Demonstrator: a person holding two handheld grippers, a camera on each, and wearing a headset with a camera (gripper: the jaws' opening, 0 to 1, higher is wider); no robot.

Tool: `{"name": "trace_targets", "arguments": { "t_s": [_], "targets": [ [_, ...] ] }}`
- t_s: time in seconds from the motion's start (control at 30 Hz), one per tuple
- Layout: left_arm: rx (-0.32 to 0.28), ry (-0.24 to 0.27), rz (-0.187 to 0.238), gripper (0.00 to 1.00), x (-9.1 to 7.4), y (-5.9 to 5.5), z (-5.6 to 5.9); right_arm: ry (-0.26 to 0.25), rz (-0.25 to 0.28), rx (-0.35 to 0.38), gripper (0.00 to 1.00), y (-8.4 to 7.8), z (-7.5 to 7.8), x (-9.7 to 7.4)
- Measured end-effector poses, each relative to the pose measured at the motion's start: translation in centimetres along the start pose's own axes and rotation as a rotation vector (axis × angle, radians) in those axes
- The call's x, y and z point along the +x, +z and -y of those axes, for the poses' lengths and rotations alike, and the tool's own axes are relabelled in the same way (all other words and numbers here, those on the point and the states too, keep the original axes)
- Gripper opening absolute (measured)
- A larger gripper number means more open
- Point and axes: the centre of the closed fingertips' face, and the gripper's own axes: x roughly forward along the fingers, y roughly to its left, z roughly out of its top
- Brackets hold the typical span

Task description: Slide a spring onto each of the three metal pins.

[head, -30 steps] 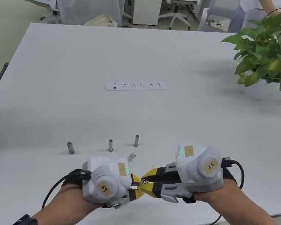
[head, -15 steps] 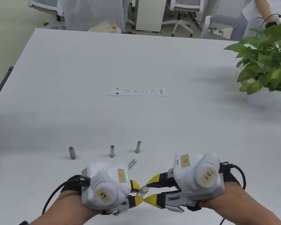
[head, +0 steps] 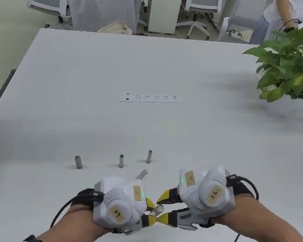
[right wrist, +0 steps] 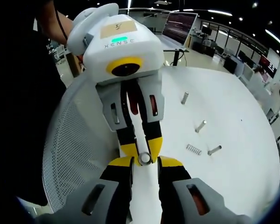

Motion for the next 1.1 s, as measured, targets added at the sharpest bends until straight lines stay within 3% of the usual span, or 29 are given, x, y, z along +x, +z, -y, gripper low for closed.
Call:
{"name": "trace_targets", "arguments": {
  "t_s": [0.23,0.4,0.63,0.83,1.1],
  "targets": [
    [0.016,-0.012,-0.008,0.02,0.2,-0.1,0.3,0.014,-0.017,-0.028,0.17,-0.2,-0.2,0.1],
    [0.026,-0.011,-0.011,0.02,0.1,0.0,0.4,0.038,-0.026,-0.064,0.09,-0.4,-0.6,0.5],
    [0.026,-0.012,-0.016,0.02,0.1,-0.2,0.4,0.048,-0.031,-0.076,0.09,-0.5,-0.6,0.6],
    [-0.002,0.000,-0.002,0.04,-0.1,-0.1,0.0,0.040,-0.019,-0.060,0.09,-0.3,-0.3,0.5],
    [-0.090,0.051,0.017,0.20,-1.1,-0.7,-1.4,0.028,-0.016,-0.052,0.09,-0.4,0.0,0.3]
  ]
}}
